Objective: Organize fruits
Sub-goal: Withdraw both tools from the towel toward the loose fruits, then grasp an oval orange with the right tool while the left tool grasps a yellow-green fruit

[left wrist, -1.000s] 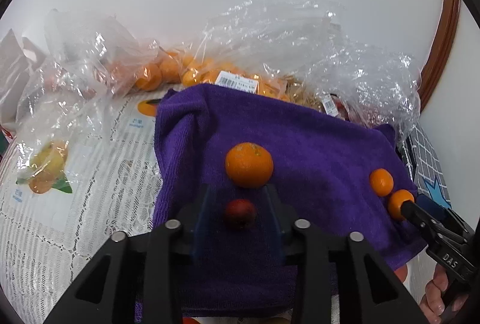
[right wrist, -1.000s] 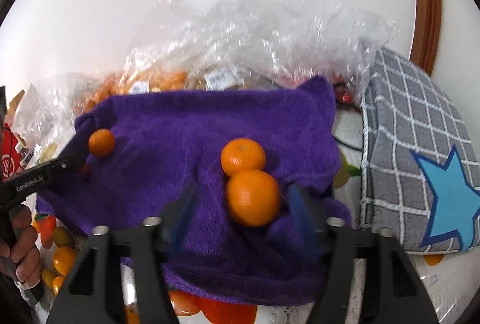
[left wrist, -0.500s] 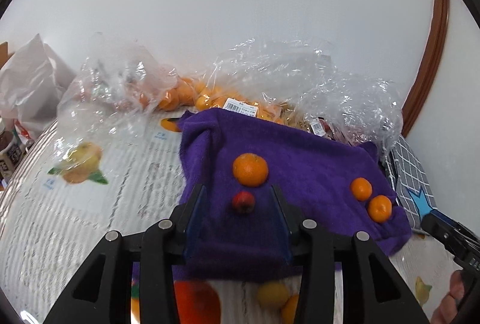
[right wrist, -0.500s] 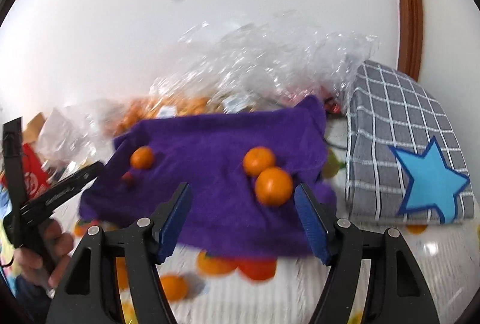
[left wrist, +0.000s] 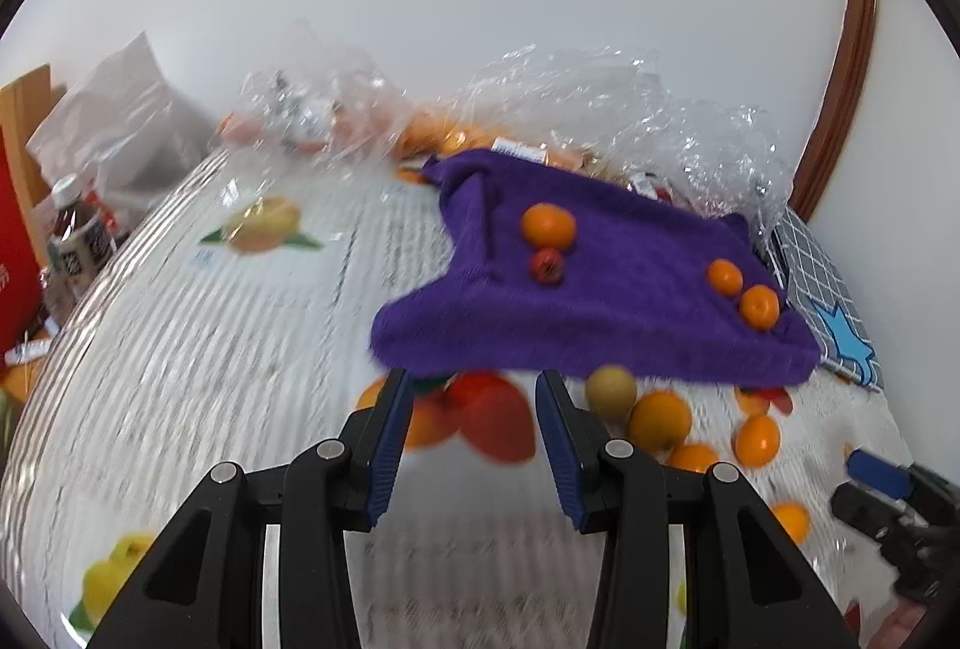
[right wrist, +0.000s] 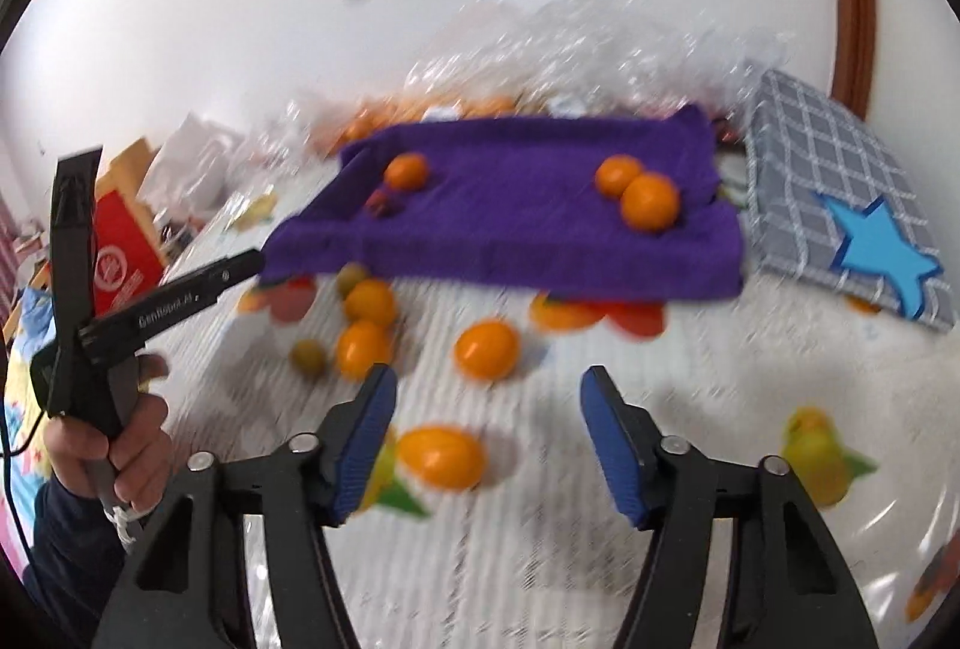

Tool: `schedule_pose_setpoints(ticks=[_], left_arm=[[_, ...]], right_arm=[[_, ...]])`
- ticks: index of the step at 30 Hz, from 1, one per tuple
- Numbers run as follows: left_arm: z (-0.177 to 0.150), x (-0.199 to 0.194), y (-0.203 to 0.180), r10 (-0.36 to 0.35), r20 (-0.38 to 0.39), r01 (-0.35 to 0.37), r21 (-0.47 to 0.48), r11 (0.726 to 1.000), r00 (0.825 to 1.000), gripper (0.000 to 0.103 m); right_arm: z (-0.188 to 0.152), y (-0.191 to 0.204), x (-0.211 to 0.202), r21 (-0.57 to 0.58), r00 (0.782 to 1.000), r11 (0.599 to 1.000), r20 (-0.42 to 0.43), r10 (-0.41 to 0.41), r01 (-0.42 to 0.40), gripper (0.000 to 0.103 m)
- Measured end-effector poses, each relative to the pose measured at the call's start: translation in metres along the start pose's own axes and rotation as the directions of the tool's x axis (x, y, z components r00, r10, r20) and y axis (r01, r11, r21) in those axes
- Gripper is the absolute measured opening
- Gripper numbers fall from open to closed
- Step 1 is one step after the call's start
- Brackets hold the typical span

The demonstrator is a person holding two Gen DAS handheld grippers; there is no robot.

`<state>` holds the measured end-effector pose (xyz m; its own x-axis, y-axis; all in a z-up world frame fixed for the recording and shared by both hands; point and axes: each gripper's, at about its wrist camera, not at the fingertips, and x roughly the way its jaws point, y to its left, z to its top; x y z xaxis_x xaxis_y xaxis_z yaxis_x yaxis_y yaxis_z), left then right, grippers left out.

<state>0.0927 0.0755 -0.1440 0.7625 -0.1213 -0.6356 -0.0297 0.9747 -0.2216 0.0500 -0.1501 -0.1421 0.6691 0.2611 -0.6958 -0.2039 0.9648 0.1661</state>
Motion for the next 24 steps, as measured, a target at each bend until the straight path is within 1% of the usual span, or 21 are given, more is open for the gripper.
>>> schedule_pose_setpoints(ticks=[2,5,10,12,16,18,22,24], left_arm=[[-0.003,-0.004,0.002,-0.006,-0.004,0.006,-0.004,1.0,1.0,0.04],[-0.01,-0.008,0.005,-0.016,-0.012,0.016,-0.005,1.0,1.0,0.04],[-0.012,-0.01,0.004,-0.034,-0.014,0.034,-0.002,0.999,0.999,0.04],[-0.012,-0.009,0.003,-0.035,-0.02,0.035,0.001,0.999,0.999,0.04],[-0.013,-0.008,0.002,-0.054,-0.031,0.054,-0.001,0.999,0.998,0.04],[-0.015,-0.007,-0.001,-0.066,-0.039,0.066,0.011,0.998,0.997,0.04],[-0.016,-0.002,-0.014,-0.098,-0.076,0.102,0.051,0.993,0.992,0.04],[-0.02,0.003,-0.026,-0.134,-0.114,0.143,0.079,0.987,0.984,0.04]], right_arm=[[-0.007,0.004,0.005,-0.006,1.0,1.0,-0.021,0.009,-0.009,0.055],[-0.018,0.01,0.013,-0.027,0.998,1.0,-0.056,0.002,-0.003,0.052],[-0.028,0.012,0.029,-0.069,0.993,0.997,-0.106,-0.041,0.034,0.048],[-0.029,0.012,0.033,-0.064,0.993,0.998,-0.11,-0.032,0.025,0.048],[-0.025,0.014,0.039,-0.059,0.993,0.997,-0.111,-0.047,0.041,0.047],[-0.024,0.016,0.041,-0.064,0.993,0.997,-0.105,-0.05,0.043,0.036],[-0.025,0.015,0.038,-0.055,0.994,0.997,-0.099,-0.05,0.045,0.036],[-0.026,0.01,0.033,-0.04,0.995,0.998,-0.085,-0.056,0.052,0.036]])
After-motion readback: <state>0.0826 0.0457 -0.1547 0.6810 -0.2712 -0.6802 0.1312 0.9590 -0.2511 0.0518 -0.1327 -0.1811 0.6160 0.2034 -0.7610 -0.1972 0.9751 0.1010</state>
